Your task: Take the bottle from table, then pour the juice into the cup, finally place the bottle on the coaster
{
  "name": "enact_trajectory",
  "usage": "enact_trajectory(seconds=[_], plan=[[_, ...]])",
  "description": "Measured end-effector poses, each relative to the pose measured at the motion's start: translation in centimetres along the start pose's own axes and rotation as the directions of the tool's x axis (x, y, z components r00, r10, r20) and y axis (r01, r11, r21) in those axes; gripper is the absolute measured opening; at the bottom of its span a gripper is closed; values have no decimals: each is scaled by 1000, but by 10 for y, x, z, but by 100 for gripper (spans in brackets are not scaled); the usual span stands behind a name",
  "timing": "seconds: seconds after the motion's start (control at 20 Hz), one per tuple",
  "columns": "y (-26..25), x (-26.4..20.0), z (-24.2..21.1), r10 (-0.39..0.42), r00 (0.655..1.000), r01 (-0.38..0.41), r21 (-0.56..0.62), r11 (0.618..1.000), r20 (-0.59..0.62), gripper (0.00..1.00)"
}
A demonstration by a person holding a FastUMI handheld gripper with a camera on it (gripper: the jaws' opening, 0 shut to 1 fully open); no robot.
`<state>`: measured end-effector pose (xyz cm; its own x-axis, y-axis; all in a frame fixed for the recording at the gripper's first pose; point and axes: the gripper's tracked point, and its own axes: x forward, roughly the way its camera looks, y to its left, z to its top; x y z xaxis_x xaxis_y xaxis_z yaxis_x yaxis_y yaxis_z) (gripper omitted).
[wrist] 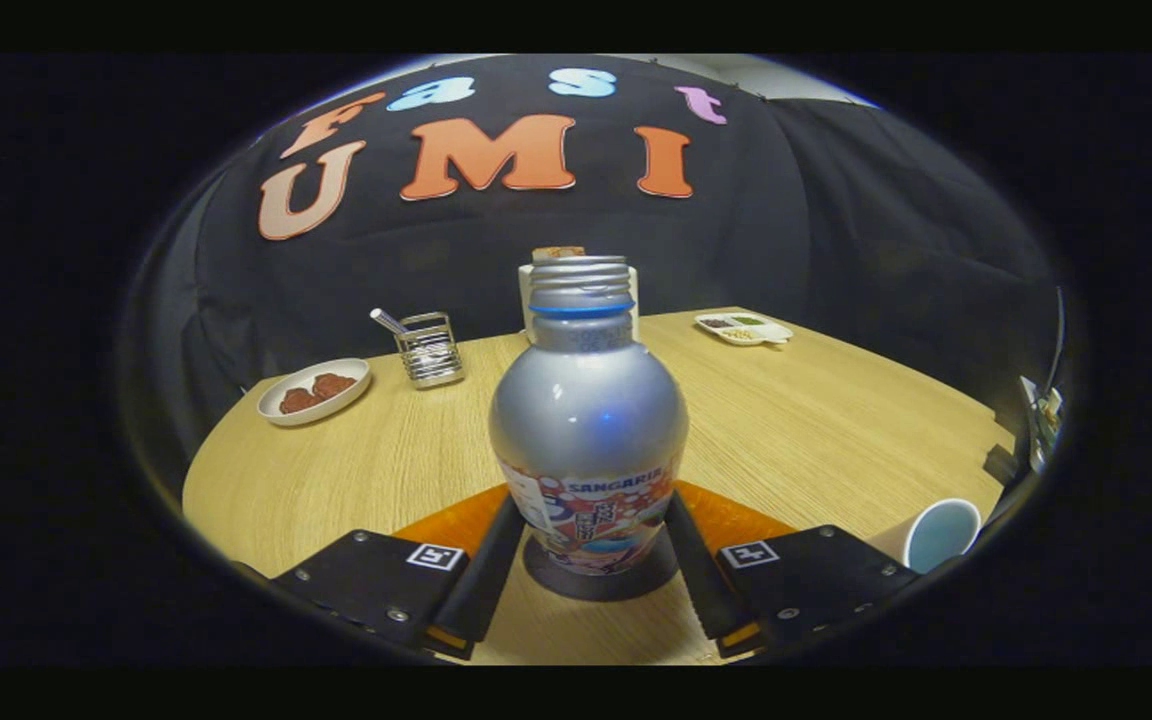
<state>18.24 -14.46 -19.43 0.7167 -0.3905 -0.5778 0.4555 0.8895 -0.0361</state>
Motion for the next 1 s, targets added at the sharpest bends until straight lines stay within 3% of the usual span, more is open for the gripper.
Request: enact_trajectory(seconds=[0.25,0.35,0.65,1.0], plan=[[4,-6,-11,34,999,-34,10,999,-26,83],[1,-9,-12,34,999,-34,-1,999,-32,97],[-9,-50,-7,41,999,-41,27,999,19,98],[7,-145,20,91,984,-89,-21,996,151,97]])
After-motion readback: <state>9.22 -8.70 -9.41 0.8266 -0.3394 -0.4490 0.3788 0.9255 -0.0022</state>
